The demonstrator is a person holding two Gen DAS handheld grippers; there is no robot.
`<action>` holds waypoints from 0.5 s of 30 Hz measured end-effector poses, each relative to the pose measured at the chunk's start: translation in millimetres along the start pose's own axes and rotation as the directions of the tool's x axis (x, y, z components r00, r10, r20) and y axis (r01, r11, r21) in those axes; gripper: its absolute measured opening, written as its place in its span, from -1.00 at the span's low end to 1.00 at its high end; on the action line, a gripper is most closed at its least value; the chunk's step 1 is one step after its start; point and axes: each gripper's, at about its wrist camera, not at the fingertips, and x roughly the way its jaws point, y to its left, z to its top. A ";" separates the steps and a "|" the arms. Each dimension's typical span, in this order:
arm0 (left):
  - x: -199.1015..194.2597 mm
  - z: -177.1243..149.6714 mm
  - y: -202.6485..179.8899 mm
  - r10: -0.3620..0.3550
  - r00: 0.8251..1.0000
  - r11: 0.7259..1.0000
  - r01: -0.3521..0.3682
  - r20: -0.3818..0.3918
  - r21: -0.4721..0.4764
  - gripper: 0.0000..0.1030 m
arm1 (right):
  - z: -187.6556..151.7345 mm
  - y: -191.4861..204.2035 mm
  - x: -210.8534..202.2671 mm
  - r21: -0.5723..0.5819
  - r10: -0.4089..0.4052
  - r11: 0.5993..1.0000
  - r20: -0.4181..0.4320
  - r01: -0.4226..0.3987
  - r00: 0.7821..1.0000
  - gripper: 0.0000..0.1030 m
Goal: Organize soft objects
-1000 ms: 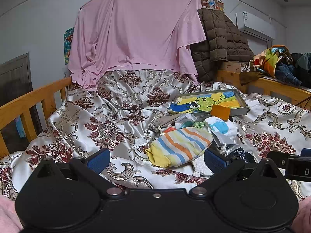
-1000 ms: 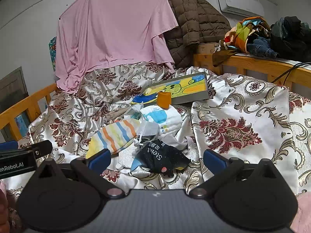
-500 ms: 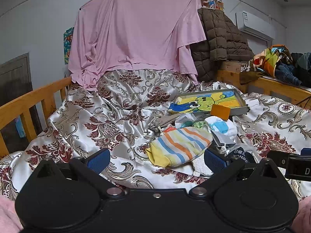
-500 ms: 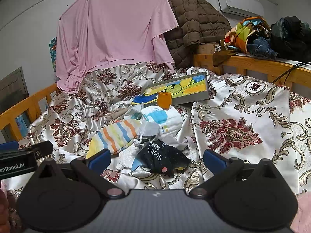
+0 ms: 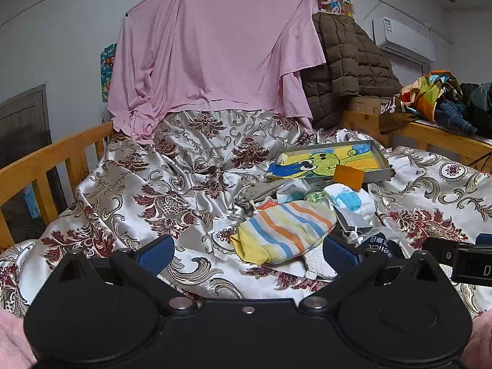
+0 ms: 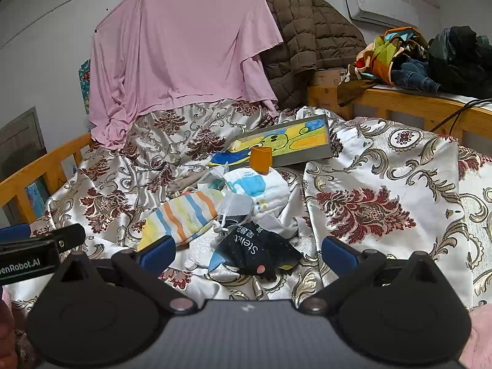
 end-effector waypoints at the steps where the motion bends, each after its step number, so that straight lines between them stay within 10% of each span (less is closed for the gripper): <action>1: 0.0 0.0 0.1 0.000 1.000 1.000 0.000 0.000 0.000 0.99 | -0.1 0.0 0.0 0.000 0.000 1.000 0.000 0.000 1.000 1.00; 15: 0.0 0.0 0.0 0.001 1.000 1.000 -0.001 0.000 0.001 0.99 | -0.7 -0.6 0.1 -0.001 0.000 1.000 0.000 0.000 1.000 1.00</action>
